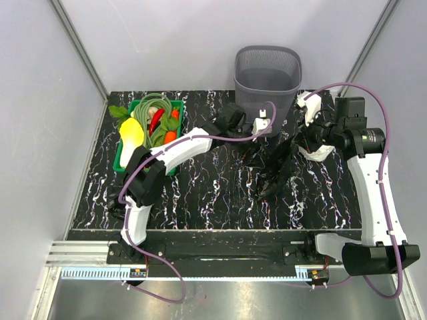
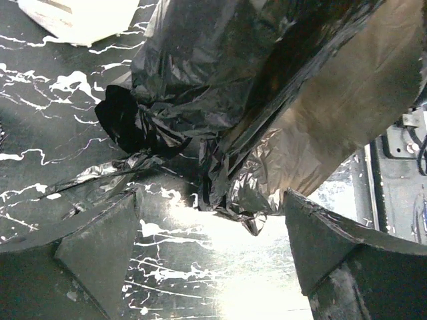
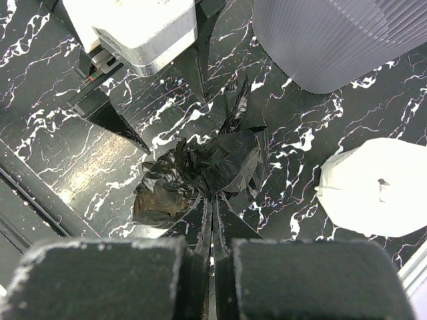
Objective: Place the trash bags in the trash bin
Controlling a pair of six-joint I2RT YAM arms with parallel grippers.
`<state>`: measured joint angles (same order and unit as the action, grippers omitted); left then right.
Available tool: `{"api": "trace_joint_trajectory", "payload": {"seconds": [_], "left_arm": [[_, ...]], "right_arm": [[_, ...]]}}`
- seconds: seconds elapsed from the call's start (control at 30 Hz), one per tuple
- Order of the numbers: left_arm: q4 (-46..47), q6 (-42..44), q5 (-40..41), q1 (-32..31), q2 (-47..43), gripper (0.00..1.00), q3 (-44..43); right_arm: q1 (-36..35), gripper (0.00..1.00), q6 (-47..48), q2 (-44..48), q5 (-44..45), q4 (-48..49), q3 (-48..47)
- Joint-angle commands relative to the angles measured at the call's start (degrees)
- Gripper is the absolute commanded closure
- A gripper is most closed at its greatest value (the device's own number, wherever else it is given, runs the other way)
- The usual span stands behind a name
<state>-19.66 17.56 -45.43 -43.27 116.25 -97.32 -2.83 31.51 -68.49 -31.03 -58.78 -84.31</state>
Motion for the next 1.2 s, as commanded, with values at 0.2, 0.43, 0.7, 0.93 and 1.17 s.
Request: {"api": "trace_joint_trajectory", "payload": {"seconds": [0.2, 0.43, 0.7, 0.93, 1.17], "left_arm": [[1.4, 0.9, -5.7, -1.3, 3.5, 0.12, -6.6], [0.7, 1.8, -7.7, -1.3, 6.4, 0.24, -9.1], [-2.3, 3.4, -12.3, -1.2, 7.6, 0.76, -10.4], [-6.4, 6.3, -14.8, -0.7, 5.9, 1.0, -10.3], [-11.7, 10.4, -16.3, -0.2, 3.9, 1.0, -10.0]], "right_arm": [[0.0, 1.0, -1.1, 0.0, -1.8, 0.9, -1.8], [0.0, 1.0, -1.1, 0.2, -1.5, 0.8, -1.7], [0.0, 1.0, -0.7, 0.2, -0.5, 0.7, -1.3], [0.0, 1.0, -0.4, 0.6, 0.4, 0.5, -0.8], [-0.1, 1.0, 0.0, 0.6, 2.3, 0.6, 0.1]]}}
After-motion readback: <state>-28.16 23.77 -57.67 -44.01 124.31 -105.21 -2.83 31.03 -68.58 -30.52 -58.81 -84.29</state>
